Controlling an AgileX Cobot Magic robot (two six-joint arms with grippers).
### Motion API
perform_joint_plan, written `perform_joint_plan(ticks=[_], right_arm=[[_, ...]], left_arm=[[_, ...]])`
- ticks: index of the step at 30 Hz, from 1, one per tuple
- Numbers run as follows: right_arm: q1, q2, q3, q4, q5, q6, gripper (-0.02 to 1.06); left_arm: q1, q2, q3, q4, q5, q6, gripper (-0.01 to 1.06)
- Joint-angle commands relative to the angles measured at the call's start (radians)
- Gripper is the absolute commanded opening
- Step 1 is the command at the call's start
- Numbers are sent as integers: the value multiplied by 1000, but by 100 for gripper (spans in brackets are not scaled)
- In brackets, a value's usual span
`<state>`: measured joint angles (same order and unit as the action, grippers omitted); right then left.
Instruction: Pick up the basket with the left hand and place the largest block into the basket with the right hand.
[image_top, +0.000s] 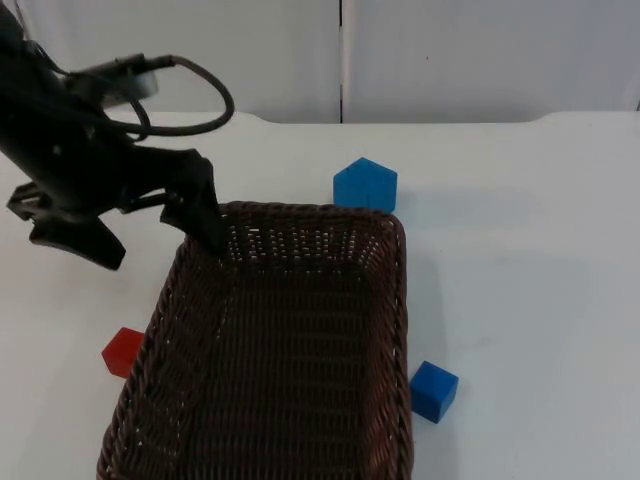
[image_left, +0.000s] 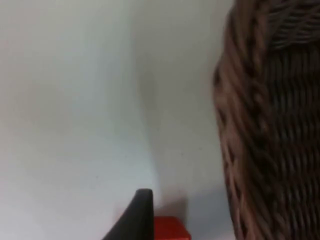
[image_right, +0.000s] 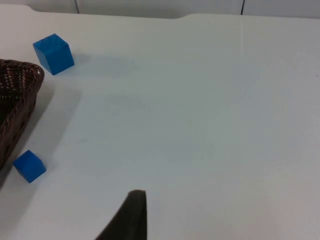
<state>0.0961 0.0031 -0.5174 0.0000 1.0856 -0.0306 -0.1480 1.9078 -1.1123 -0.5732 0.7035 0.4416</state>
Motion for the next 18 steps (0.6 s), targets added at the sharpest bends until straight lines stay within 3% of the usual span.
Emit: perform_joint_plan(ticks=[1, 18], right_arm=[[-6, -3, 1, 0, -7, -4, 105], [-6, -3, 1, 0, -7, -4, 105]], left_arm=[[-9, 22, -17, -34, -10, 6, 100], [-21, 155, -29, -72, -55, 33, 100]])
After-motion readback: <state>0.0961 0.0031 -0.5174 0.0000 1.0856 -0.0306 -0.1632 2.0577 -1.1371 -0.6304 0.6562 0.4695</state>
